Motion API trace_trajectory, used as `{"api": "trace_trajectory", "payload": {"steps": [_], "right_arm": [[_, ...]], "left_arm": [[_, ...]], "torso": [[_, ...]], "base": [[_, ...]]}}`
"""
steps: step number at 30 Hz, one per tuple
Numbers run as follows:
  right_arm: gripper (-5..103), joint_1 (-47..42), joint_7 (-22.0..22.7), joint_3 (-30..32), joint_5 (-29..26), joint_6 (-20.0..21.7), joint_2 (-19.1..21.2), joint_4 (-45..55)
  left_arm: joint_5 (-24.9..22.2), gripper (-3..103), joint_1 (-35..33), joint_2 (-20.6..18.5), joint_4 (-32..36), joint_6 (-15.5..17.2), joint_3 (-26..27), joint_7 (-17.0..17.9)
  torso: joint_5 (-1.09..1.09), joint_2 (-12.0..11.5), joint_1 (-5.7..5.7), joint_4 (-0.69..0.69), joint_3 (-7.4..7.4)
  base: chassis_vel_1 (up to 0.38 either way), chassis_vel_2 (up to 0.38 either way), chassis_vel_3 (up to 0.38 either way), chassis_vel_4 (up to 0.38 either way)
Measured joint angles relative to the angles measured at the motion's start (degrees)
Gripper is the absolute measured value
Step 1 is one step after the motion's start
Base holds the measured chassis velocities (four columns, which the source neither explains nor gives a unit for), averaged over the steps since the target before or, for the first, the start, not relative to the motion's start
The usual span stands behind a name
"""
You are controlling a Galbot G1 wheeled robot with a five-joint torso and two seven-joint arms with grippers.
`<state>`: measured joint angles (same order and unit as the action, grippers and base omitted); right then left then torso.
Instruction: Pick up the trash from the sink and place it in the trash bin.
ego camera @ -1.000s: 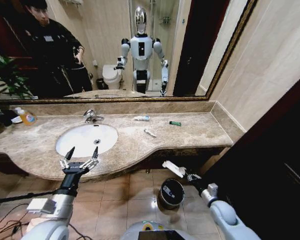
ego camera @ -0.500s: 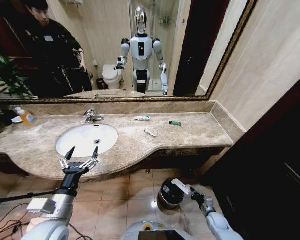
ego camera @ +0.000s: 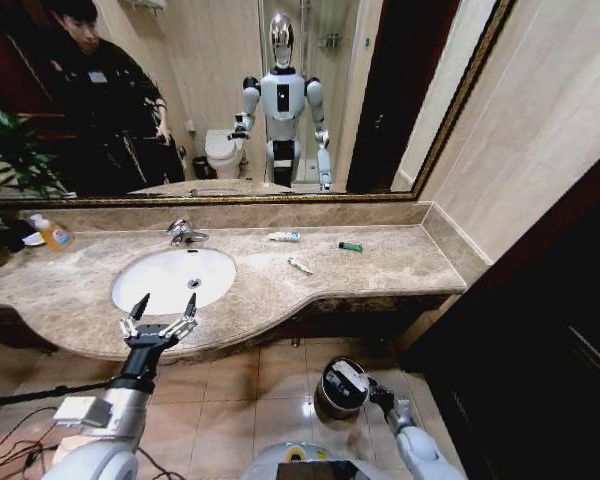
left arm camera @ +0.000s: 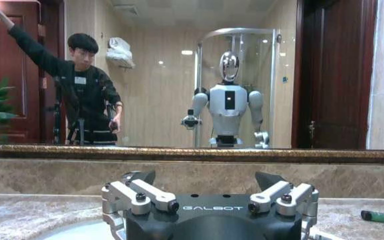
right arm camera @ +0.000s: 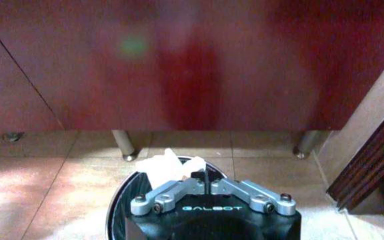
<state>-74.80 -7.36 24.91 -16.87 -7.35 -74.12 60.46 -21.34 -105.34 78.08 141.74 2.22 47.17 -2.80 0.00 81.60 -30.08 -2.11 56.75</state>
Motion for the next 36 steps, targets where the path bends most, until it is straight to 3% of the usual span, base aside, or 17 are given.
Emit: {"api": "trace_trajectory", "payload": {"steps": [1,4,8,11,12,16,18,19,21,27,36], "right_arm": [[-2,0.0,0.0,0.0,0.0,0.0,0.0,0.0],[14,-0.1,-0.1,0.0,0.0,0.1,-0.3,0.1],[25,-0.3,-0.2,0.0,0.0,0.1,-0.5,0.5],[41,-0.3,-0.2,0.0,0.1,0.1,-0.7,0.8],[41,-0.3,-0.2,0.0,0.1,0.1,-0.7,0.8],[63,-0.1,-0.2,-0.1,0.1,0.1,-0.8,0.3],[63,-0.1,-0.3,-0.1,0.1,0.1,-0.8,0.2],[74,0.0,-0.3,-0.2,0.1,0.1,-0.9,0.2],[74,0.0,-0.3,-0.2,0.1,0.1,-1.0,0.1],[98,0.2,-0.4,-0.3,0.1,0.2,-1.4,0.1],[100,-0.2,-0.4,-0.4,0.1,0.4,-1.1,1.5]], "left_arm": [[0.0,100,0.0,0.0,0.0,0.0,0.0,0.0],[0.0,100,0.0,0.0,0.0,0.0,0.0,0.0],[0.0,100,0.0,0.0,0.0,0.0,0.0,0.0],[0.0,100,0.0,0.0,0.0,0.0,0.0,0.0],[0.0,100,0.0,0.0,0.0,0.0,0.0,0.0],[0.0,100,0.0,0.0,0.0,0.0,0.0,0.0],[0.0,100,0.0,0.0,0.0,0.0,0.0,0.0],[0.0,100,0.0,0.0,0.0,0.0,0.0,0.0],[0.0,100,0.0,0.0,0.0,0.0,0.0,0.0],[0.0,100,0.0,0.0,0.0,0.0,0.0,0.0],[0.0,100,0.0,0.0,0.0,0.0,0.0,0.0]], "torso": [[0.0,0.0,0.0,0.0,0.0],[0.0,0.0,0.0,0.0,0.0],[0.0,0.0,0.0,0.0,0.0],[0.0,0.0,0.0,0.0,0.0],[0.0,0.0,0.0,0.0,0.0],[0.0,0.0,0.0,0.0,0.0],[0.0,0.0,0.0,0.0,0.0],[0.01,0.0,0.0,0.0,0.0],[0.0,0.0,0.0,0.0,0.0],[0.0,0.0,0.0,0.0,0.0],[0.01,0.0,0.0,0.0,0.0]], "base": [[0.0,0.0,0.0,0.0],[0.0,0.0,0.0,0.0],[0.0,0.0,0.0,0.0],[0.0,0.0,0.0,0.0],[0.0,0.0,0.0,0.0],[0.0,0.0,0.0,0.0],[0.0,0.0,0.0,0.0],[0.0,0.0,0.0,0.0],[0.0,0.0,0.0,0.0],[0.0,0.0,0.0,0.0],[0.0,0.0,0.0,0.0]]}}
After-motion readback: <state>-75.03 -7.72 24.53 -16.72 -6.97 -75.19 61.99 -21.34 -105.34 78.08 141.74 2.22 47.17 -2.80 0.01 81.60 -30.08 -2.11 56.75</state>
